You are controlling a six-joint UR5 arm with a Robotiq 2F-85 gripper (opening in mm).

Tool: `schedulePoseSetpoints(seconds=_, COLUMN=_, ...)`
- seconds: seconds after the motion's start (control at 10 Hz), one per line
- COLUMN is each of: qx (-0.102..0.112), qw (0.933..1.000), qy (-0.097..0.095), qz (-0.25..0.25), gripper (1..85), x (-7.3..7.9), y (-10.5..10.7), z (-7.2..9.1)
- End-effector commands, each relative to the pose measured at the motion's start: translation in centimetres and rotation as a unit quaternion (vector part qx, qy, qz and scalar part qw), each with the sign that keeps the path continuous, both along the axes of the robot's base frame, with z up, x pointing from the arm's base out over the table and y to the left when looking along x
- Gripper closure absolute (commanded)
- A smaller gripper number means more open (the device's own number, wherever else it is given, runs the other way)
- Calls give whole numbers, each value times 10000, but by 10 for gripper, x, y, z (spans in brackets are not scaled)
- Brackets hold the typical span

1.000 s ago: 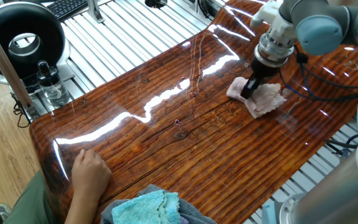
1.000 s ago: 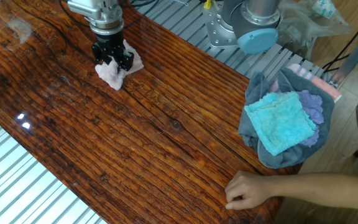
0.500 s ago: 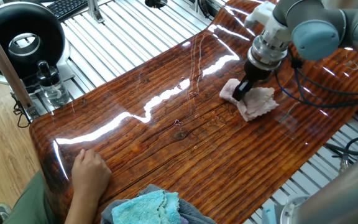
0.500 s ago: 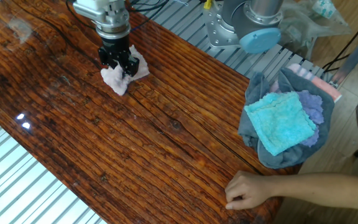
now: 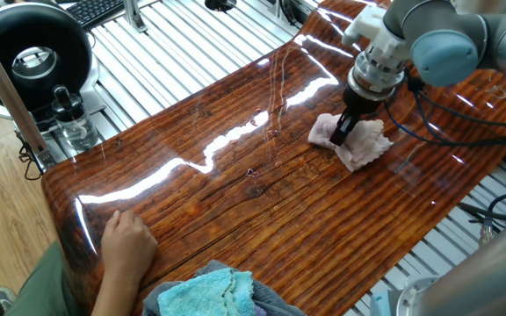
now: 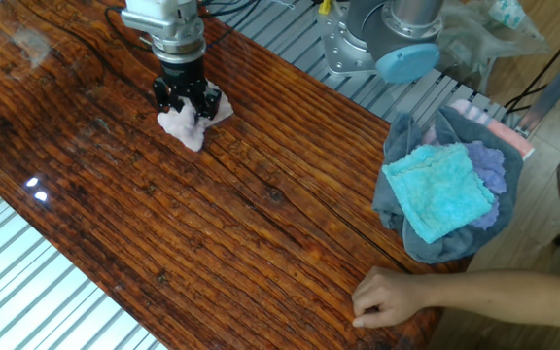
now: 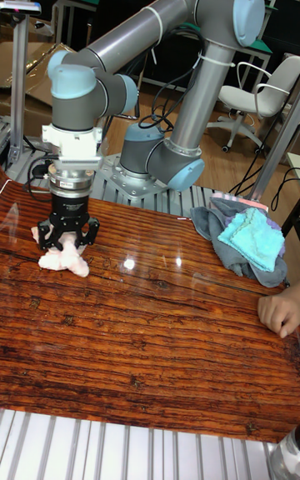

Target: Clean the table with a cloth

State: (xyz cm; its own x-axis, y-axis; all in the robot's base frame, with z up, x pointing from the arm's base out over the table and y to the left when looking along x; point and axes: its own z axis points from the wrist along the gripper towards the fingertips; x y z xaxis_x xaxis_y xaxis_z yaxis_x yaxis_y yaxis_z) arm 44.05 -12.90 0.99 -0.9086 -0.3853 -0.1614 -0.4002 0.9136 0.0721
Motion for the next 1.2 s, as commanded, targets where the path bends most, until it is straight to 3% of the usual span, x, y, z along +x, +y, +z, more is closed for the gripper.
schedulePoseSetpoints(seconds=0.0, qx=188, qw=9997, qy=111, qz=75, gripper=847, x=-6, y=9, z=2)
schedulePoseSetpoints(seconds=0.1, qx=212, qw=9995, qy=-90, qz=-200, gripper=847, x=0, y=33, z=-6)
schedulePoseSetpoints(seconds=0.2, qx=142, qw=9994, qy=-140, qz=-297, gripper=847, x=4, y=45, z=-11)
schedulePoseSetpoints(seconds=0.5, qx=173, qw=9987, qy=-38, qz=-476, gripper=847, x=18, y=76, z=-7)
schedulePoseSetpoints(seconds=1.1, qx=270, qw=9939, qy=-57, qz=-1066, gripper=847, x=37, y=165, z=-3)
